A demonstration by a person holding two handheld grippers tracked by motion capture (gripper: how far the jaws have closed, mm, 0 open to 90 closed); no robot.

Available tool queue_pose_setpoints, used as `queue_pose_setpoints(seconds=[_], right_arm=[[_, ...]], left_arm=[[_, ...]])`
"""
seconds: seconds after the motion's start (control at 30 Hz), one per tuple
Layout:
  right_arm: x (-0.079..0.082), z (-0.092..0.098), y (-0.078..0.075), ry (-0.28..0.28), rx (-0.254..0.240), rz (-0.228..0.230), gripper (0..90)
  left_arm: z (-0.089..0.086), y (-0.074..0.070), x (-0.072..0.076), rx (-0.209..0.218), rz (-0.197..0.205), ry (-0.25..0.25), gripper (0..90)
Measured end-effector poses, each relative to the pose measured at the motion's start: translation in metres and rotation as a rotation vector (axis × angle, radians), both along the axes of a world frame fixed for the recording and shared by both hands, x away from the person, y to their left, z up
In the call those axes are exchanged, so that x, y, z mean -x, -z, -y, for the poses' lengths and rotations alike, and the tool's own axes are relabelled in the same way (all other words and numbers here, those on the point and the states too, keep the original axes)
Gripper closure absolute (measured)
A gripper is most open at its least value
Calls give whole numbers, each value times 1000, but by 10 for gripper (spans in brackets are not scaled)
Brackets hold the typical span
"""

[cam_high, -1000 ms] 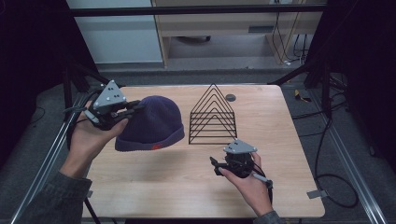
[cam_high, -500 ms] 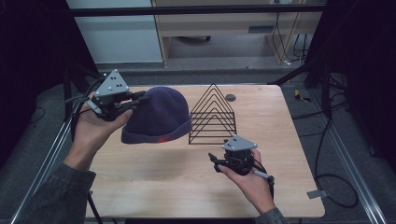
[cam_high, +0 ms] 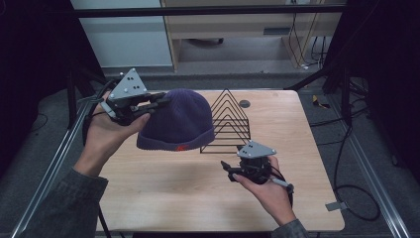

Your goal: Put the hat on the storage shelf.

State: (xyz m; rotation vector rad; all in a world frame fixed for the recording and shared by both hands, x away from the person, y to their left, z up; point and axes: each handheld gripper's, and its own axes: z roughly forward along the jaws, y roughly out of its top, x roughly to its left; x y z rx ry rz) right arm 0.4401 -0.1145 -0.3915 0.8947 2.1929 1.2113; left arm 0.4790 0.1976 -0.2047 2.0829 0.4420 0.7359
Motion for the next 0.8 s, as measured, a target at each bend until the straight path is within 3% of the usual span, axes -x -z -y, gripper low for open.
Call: queue_pose_setpoints(seconds=[0.23, 0.8], right_arm=[[-4, -3, -4, -20, -16, 4, 296], [-15, -3, -25, -91, -38, 25, 282]], left_arm=[[7, 0, 5, -3, 24, 37, 813], [22, 3, 9, 15, 15, 119, 813]])
